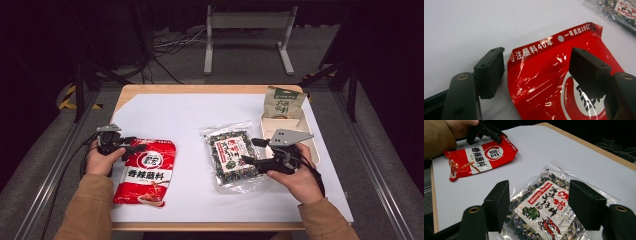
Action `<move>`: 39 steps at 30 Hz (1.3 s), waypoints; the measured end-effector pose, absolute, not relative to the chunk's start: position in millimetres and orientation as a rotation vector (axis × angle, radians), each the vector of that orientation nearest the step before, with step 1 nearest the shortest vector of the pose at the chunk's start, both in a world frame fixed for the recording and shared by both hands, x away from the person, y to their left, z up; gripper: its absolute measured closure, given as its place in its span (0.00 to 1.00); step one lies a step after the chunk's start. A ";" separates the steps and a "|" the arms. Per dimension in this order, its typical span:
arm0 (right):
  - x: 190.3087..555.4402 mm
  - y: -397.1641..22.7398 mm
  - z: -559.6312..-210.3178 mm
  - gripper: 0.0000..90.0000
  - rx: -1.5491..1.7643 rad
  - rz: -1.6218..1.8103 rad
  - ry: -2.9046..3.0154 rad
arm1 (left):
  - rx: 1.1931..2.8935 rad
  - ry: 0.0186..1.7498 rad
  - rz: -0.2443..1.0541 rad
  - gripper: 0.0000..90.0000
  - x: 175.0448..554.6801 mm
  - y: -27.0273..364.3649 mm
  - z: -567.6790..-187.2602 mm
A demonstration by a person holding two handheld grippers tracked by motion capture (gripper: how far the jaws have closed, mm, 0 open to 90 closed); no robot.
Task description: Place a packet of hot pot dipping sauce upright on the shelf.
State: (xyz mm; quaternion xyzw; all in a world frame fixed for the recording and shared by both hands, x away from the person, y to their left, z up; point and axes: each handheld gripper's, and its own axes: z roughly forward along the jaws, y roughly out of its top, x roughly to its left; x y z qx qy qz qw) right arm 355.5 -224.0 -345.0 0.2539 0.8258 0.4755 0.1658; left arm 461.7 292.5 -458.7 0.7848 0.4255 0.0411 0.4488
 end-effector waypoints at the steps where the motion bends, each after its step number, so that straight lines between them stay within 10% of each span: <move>1: 355.4 -223.9 -345.1 0.38 0.723 1.355 2.351 | 1.939 1.052 0.098 0.32 461.4 292.2 -458.9; 11: 357.4 -225.9 -347.7 0.37 0.747 1.353 2.350 | 1.989 1.026 0.089 0.36 459.3 287.1 -457.3; 39: 359.2 -227.0 -351.1 0.49 0.777 1.373 2.362 | 2.160 0.961 0.288 0.93 449.4 278.5 -448.4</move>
